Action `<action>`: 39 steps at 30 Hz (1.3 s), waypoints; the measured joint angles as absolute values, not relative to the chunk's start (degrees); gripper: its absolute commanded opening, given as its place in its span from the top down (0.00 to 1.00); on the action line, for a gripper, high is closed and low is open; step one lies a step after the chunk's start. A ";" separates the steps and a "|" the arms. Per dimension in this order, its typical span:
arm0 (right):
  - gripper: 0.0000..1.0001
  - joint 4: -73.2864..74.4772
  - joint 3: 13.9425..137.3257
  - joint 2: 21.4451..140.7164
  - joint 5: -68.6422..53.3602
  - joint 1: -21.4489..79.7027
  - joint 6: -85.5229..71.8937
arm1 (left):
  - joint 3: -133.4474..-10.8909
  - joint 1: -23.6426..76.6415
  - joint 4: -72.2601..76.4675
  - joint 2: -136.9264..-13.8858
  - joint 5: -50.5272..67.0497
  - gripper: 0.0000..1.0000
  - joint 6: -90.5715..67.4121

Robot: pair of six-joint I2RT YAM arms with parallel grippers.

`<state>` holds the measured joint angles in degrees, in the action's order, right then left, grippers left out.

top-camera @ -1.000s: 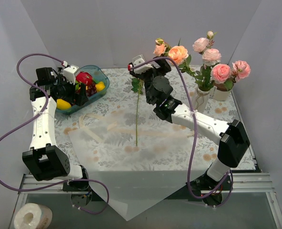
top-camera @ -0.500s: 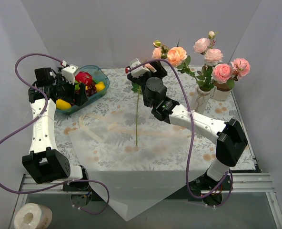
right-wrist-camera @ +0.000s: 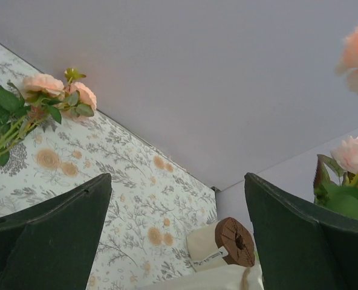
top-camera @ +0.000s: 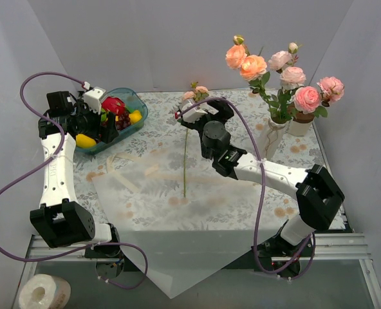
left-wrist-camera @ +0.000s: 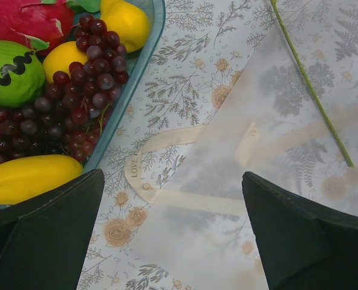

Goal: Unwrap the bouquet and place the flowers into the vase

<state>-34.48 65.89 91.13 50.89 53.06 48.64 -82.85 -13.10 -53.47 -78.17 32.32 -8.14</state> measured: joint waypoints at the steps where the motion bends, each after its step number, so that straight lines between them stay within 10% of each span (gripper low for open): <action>1: 0.02 -34.94 64.82 90.54 50.96 53.39 49.32 | -82.85 -13.10 -53.47 -78.17 32.34 0.02 -8.14; 12: 0.03 -26.96 66.13 87.96 53.67 57.93 41.12 | -82.85 -13.10 -53.47 -78.17 32.38 0.02 -8.23; 28: 0.12 14.48 109.19 125.38 50.98 59.18 0.34 | -82.81 -13.10 -53.47 -77.56 32.47 0.02 -8.58; 39: 0.17 25.23 113.14 132.20 47.64 48.31 -18.06 | -80.07 -13.10 -53.39 -76.71 32.42 0.02 -8.32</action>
<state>25.23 113.14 132.20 47.64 48.31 -18.06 -80.07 -13.10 -53.39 -76.71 32.42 -8.32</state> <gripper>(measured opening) 0.846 0.983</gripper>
